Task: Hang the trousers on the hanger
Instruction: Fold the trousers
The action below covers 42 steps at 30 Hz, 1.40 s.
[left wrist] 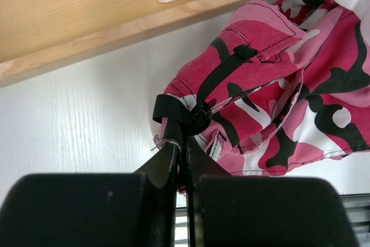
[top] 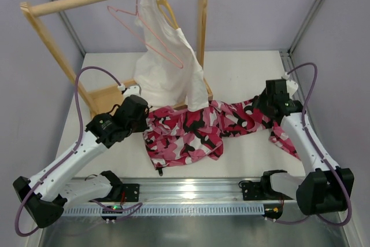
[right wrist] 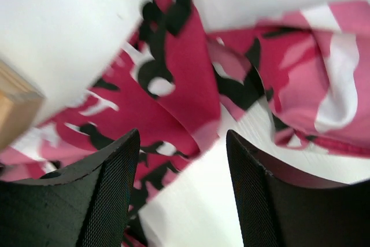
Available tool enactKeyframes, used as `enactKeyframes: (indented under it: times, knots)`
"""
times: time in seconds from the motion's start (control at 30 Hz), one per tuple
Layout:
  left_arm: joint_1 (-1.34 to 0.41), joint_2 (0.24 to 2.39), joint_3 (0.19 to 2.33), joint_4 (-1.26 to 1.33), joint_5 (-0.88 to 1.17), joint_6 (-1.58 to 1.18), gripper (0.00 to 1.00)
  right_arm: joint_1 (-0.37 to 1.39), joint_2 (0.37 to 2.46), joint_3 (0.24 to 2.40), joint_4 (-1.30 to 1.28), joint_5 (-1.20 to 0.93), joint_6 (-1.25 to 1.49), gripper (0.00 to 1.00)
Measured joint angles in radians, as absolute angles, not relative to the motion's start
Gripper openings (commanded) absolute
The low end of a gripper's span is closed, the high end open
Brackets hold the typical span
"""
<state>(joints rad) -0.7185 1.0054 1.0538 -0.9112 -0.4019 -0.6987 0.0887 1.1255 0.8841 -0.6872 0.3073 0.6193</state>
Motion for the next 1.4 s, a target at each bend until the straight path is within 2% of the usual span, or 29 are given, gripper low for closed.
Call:
enactKeyframes:
  times: [0.23, 0.43, 0.57, 0.7, 0.83, 0.9, 1.1, 1.27, 1.4]
  knots:
    - [-0.719, 1.002, 1.05, -0.91, -0.397, -0.699, 0.0, 0.071, 1.468, 1.207, -0.575, 0.276, 0.469, 0.64]
    - [-0.719, 1.001, 1.05, -0.91, -0.395, -0.698, 0.0, 0.068, 1.744, 1.26, -0.567, 0.257, 0.371, 0.64]
    - [-0.719, 1.0, 1.05, -0.91, -0.395, -0.698, 0.0, 0.066, 1.816, 1.262, -0.608, 0.333, 0.336, 0.6]
    - [-0.719, 0.996, 1.05, -0.911, -0.402, -0.698, 0.0, 0.027, 1.734, 1.171, -0.604, 0.424, 0.333, 0.6]
    - [-0.719, 0.994, 1.045, -0.91, -0.414, -0.698, 0.0, -0.115, 1.482, 0.952, -0.598, 0.454, 0.34, 0.6]
    - [-0.719, 0.994, 1.038, -0.911, -0.419, -0.698, 0.0, -0.184, 1.412, 0.913, -0.604, 0.477, 0.359, 0.6]
    - [-0.719, 0.993, 1.032, -0.91, -0.418, -0.698, 0.0, -0.231, 1.386, 0.914, -0.634, 0.447, 0.417, 0.64]
    - [-0.719, 0.988, 1.026, -0.908, -0.411, -0.699, 0.0, -0.25, 1.318, 0.97, -0.618, 0.249, 0.412, 0.7]
    - [-0.719, 0.982, 1.013, -0.902, -0.4, -0.699, 0.0, -0.265, 1.33, 1.065, -0.597, 0.144, 0.4, 0.7]
